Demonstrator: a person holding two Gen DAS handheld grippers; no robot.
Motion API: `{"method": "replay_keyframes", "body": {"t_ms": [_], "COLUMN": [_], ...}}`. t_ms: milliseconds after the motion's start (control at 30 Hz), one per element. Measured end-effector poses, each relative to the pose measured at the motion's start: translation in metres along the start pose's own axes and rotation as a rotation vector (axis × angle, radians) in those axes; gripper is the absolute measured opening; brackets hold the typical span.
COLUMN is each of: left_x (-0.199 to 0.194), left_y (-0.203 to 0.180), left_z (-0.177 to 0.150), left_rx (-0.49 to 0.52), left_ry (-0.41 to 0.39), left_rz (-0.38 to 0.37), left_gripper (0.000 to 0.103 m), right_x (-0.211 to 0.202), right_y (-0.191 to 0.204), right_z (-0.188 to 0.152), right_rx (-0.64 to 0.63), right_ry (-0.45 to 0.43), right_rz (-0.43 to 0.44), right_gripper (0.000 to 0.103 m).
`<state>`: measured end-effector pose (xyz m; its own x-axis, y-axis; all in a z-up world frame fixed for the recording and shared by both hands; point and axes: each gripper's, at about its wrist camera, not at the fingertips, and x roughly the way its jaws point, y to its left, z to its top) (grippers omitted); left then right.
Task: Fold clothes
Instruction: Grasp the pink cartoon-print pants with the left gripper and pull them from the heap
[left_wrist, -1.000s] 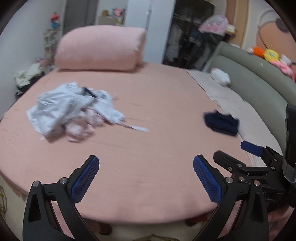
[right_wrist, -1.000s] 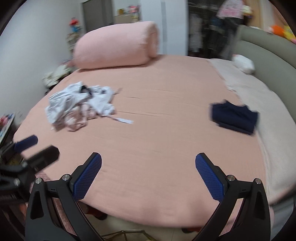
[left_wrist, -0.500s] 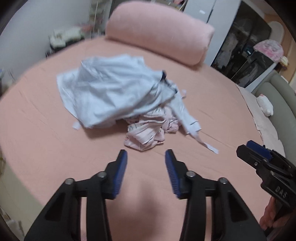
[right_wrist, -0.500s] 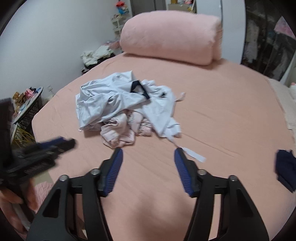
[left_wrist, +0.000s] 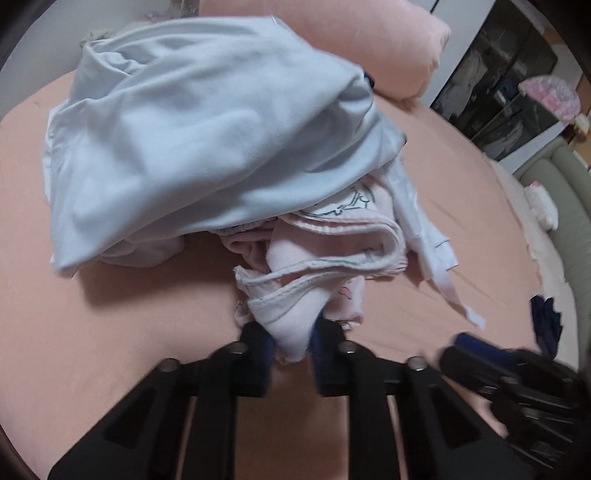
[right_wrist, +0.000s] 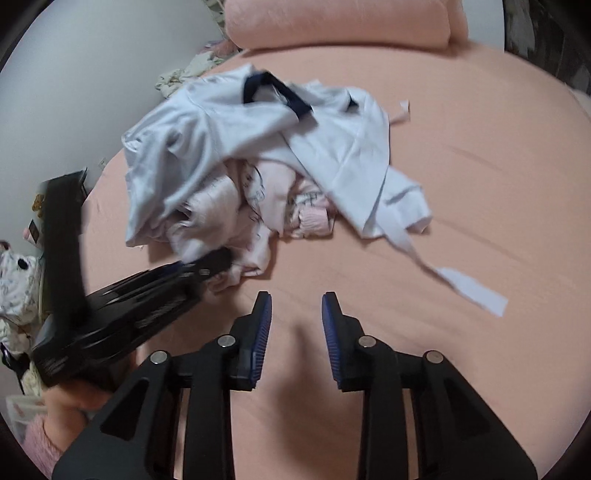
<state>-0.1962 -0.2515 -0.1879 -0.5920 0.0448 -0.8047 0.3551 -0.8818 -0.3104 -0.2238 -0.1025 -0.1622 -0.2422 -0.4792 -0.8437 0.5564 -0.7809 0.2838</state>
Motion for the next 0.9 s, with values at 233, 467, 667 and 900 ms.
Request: {"method": "replay_keyframes", "body": {"t_ms": [233, 467, 667, 900], "left_x": [-0.050, -0.095, -0.116, -0.107], "left_y": [-0.019, -0.004, 0.004, -0.003], "left_z": [-0.003, -0.031, -0.060, -0.078], "left_rx": [0.062, 0.038, 0.037, 0.068], "left_ry": [-0.070, -0.072, -0.025, 0.069], "left_rz": [-0.056, -0.091, -0.130, -0.190], "left_gripper": [0.008, 0.007, 0.007, 0.007], "right_x": [-0.003, -0.033, -0.032, 0.028], "right_y": [0.006, 0.014, 0.022, 0.048], "right_z": [-0.007, -0.008, 0.002, -0.018], "right_rx": [0.034, 0.041, 0.052, 0.053], "right_ry": [-0.017, -0.047, -0.045, 0.149], "right_rz": [0.062, 0.114, 0.123, 0.196], "right_gripper": [0.044, 0.058, 0.078, 0.070]}}
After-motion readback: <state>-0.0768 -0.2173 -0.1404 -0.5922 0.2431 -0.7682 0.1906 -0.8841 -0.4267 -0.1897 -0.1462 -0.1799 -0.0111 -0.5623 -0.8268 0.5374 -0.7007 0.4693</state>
